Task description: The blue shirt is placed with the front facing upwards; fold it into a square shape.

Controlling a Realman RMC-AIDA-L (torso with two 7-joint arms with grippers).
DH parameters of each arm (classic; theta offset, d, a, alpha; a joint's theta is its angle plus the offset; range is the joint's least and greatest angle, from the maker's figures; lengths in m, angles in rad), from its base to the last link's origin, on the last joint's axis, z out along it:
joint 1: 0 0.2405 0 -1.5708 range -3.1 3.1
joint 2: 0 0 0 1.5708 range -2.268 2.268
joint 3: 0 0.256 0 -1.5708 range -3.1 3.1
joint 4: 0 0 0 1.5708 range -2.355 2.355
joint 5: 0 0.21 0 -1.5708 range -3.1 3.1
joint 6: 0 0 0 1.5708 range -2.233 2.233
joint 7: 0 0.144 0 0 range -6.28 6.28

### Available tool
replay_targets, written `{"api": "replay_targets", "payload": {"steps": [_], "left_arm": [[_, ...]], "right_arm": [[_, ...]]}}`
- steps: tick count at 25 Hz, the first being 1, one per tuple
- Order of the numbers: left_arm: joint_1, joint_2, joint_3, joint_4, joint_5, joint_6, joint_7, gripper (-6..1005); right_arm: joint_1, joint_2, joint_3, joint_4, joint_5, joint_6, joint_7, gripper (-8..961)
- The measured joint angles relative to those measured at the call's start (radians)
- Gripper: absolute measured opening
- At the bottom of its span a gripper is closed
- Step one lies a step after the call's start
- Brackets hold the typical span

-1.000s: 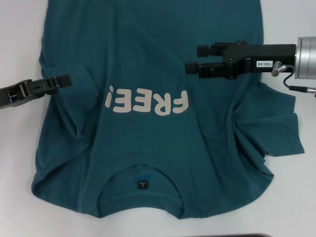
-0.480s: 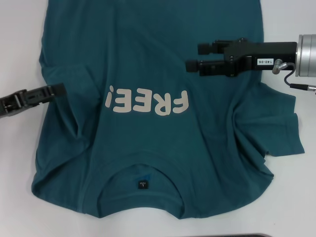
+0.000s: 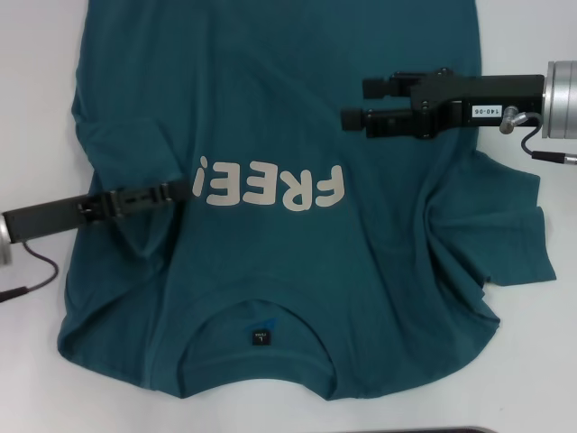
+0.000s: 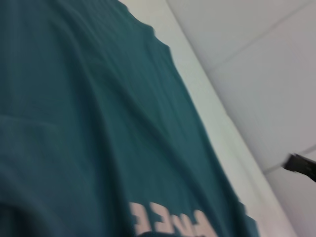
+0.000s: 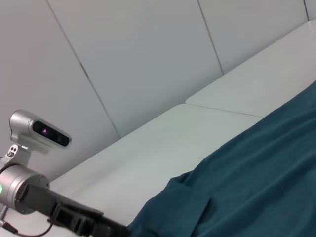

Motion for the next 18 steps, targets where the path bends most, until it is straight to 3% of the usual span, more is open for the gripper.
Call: {"api": "replay_targets", "payload": {"steps": [5, 11, 18], "left_arm": [[-0.023, -0.018, 0.044, 0.011, -0.005, 0.04, 0.002, 797], [-0.04, -0.019, 0.058, 0.034, -0.012, 0.079, 0.008, 796], [-0.022, 0.003, 0.04, 0.028, -0.1, 0.125, 0.036, 796]], "right_arm": [[0.001, -0.001, 0.0, -0.002, 0.0, -0.004, 0.002, 850], [0.0, 0.0, 0.0, -0.003, 0.0, -0.005, 0.003, 850], [-0.012, -0.003, 0.006, -0.003, 0.002, -0.007, 0.013, 851]]}}
